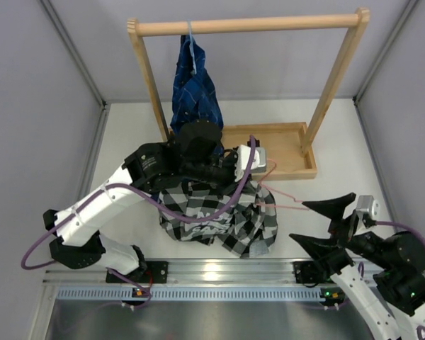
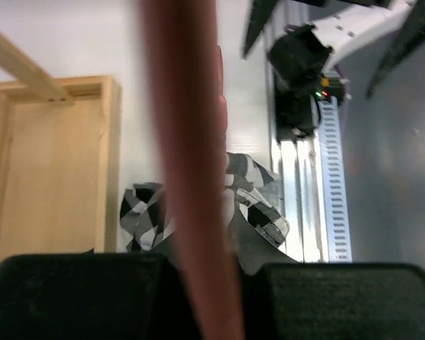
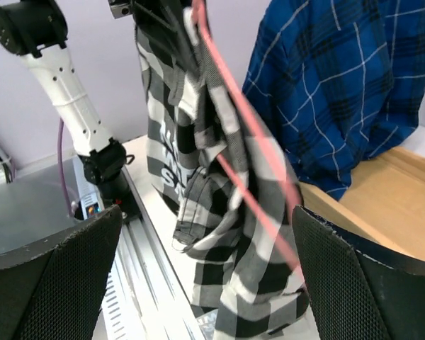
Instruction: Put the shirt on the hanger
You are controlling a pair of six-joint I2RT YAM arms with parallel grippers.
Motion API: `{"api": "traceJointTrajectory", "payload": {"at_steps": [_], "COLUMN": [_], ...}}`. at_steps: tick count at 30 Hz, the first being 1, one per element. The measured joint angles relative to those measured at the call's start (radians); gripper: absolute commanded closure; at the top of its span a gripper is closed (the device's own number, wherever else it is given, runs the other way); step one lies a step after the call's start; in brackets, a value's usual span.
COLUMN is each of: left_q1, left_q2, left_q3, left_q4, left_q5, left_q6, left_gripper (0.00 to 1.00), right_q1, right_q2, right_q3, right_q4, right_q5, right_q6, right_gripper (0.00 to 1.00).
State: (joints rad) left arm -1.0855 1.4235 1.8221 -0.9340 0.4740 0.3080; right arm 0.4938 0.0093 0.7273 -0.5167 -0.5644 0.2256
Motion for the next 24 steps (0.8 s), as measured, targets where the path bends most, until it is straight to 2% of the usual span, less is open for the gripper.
{"api": "traceJointTrajectory", "payload": {"at_steps": [1,3,4,9,13,19,24], "left_q1": [0.000,0.000,0.000,0.000,0.000,0.001,0.001], "left_q2": [-0.005,-0.013,-0.017,-0.032,-0.036,-0.036,-0.036], "left_q3": [0.000,-0.005,-0.011,-0.073,-0.116,-0.117,-0.117], "left_q4": [0.017,0.067,0.093,0.237,0.334,0.428,0.450], "left_q5": [-0.043,-0.133,-0.179,-0.350,-0.473,-0.557,-0.591], "left_q6": [-0.025,-0.079,-0.107,-0.249,-0.375,-0.462,-0.487], "left_gripper": [1.00,1.00,1.00,1.00,1.00,1.00,1.00], "right_q1": [0.000,0.000,0.000,-0.002,-0.005,-0.006,-0.007], "right_q2": [-0.003,-0.003,-0.003,0.003,0.090,0.253,0.339], "right_q3": [0.000,0.000,0.000,-0.021,-0.060,-0.154,-0.166], "right_q4": [0.000,0.000,0.000,0.016,0.030,0.146,0.197], "right_q5": [0.012,0.015,0.008,-0.058,-0.040,0.053,0.156], "right_q6": [0.015,0.043,0.061,0.154,0.199,0.302,0.309], "right_gripper": [0.02,0.09,0.19,0.27,0.39,0.42,0.44]}}
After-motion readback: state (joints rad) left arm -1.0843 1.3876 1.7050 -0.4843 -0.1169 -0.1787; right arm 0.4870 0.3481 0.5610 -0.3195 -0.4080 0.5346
